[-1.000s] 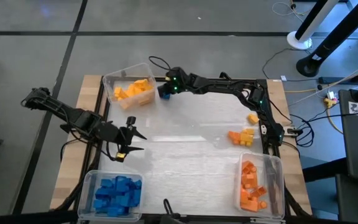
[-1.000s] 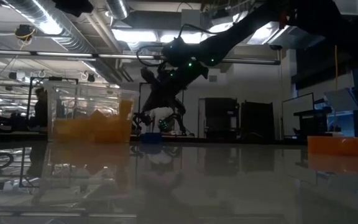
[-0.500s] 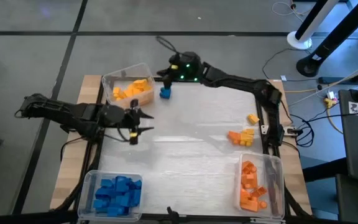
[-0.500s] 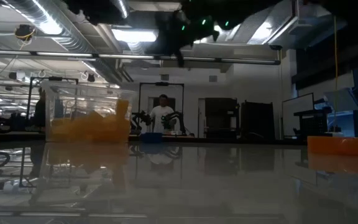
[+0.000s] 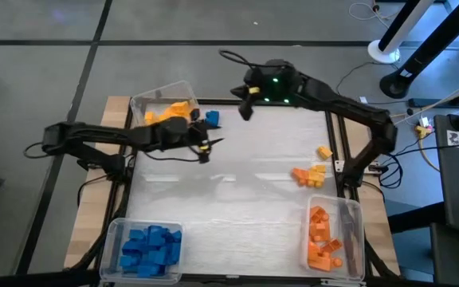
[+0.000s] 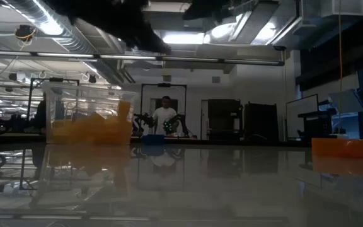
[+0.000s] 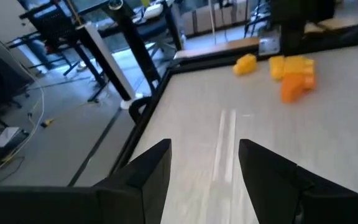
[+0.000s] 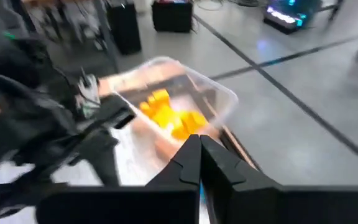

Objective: Sort blocks
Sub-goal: Put the blue game piece into the bottom left transparent bin

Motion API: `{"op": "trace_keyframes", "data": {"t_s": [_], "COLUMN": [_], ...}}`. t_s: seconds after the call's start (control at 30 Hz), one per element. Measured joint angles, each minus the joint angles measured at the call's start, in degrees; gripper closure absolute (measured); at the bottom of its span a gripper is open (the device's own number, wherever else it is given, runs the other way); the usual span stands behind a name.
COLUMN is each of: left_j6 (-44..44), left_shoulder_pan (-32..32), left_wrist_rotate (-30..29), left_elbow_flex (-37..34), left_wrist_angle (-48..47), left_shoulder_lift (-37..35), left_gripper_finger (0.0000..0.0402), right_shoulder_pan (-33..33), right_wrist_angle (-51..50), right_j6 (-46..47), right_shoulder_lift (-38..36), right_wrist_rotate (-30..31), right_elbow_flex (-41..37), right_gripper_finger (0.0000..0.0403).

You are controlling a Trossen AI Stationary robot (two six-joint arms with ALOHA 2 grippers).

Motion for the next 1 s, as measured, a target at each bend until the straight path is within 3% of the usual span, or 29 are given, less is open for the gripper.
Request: {"op": "trace_keyframes", "data": {"t_s": [0.17,0.23,0.33,0.43,0.73,1.0], "left_j6": [6.0,7.0,6.4,6.1,0.2,-2.3], "left_shoulder_pan": [1.6,2.6,4.9,7.2,12.2,16.1], "left_wrist_rotate": [-0.3,-3.2,-7.4,-7.9,-12.1,-12.4], "left_elbow_flex": [0.0,0.7,3.9,7.7,17.2,18.0], "left_wrist_angle": [8.6,12.1,10.8,6.6,-9.6,-11.4], "left_shoulder_lift": [10.5,14.7,20.2,24.8,31.9,32.3], "left_gripper_finger": [0.0226,0.0230,0.0248,0.0278,0.0391,0.0399], "right_shoulder_pan": [2.7,3.9,5.7,6.9,7.0,7.1], "right_wrist_angle": [-11.0,-15.1,-20.2,-25.0,-30.4,-30.5], "right_j6": [-2.9,-3.9,-4.1,-4.0,-3.5,-3.3], "right_shoulder_lift": [-5.7,-7.2,-8.4,-8.6,-8.1,-8.1], "right_wrist_rotate": [8.9,13.5,20.5,25.7,27.5,26.8], "right_elbow_flex": [0.0,0.0,0.0,0.0,-2.0,-4.3], "right_gripper_finger": [0.0395,0.0395,0.0395,0.0395,0.0395,0.0395]}}
